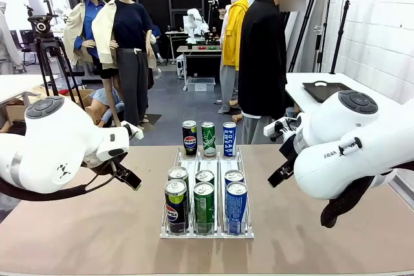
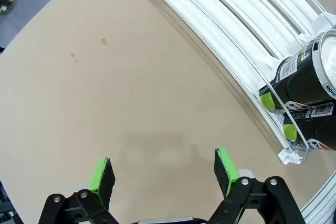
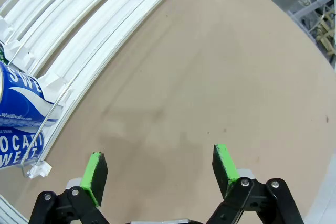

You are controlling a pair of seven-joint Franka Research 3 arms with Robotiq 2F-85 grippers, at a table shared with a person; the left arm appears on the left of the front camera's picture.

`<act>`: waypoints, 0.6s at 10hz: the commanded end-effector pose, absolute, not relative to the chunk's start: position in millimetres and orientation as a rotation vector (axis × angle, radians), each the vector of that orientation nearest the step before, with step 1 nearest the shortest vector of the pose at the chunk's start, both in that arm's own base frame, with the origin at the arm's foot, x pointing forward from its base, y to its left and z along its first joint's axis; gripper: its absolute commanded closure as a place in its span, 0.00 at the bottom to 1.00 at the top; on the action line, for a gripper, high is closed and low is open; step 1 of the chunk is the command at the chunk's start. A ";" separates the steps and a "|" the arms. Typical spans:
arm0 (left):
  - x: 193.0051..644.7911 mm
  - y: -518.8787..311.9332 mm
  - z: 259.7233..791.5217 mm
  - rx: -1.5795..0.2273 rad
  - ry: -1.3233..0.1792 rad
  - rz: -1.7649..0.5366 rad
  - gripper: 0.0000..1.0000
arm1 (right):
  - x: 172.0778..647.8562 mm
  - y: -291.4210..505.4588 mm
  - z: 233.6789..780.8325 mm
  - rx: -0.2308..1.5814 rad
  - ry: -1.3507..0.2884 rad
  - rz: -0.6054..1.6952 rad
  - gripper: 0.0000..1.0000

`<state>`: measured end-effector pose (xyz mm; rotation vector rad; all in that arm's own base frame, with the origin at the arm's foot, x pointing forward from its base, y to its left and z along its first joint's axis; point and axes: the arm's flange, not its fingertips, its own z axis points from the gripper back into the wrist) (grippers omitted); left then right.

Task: Retrieve and hand over the desired beverage to the person.
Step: Pick up a can of the same type that the person held from the Automatic Can Dispenser.

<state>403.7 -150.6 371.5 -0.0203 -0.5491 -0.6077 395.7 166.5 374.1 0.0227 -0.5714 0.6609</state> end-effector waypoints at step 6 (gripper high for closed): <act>422.2 -143.2 393.2 -0.076 -0.489 -0.583 0.00 | 401.3 156.4 388.1 0.040 -0.556 0.666 0.00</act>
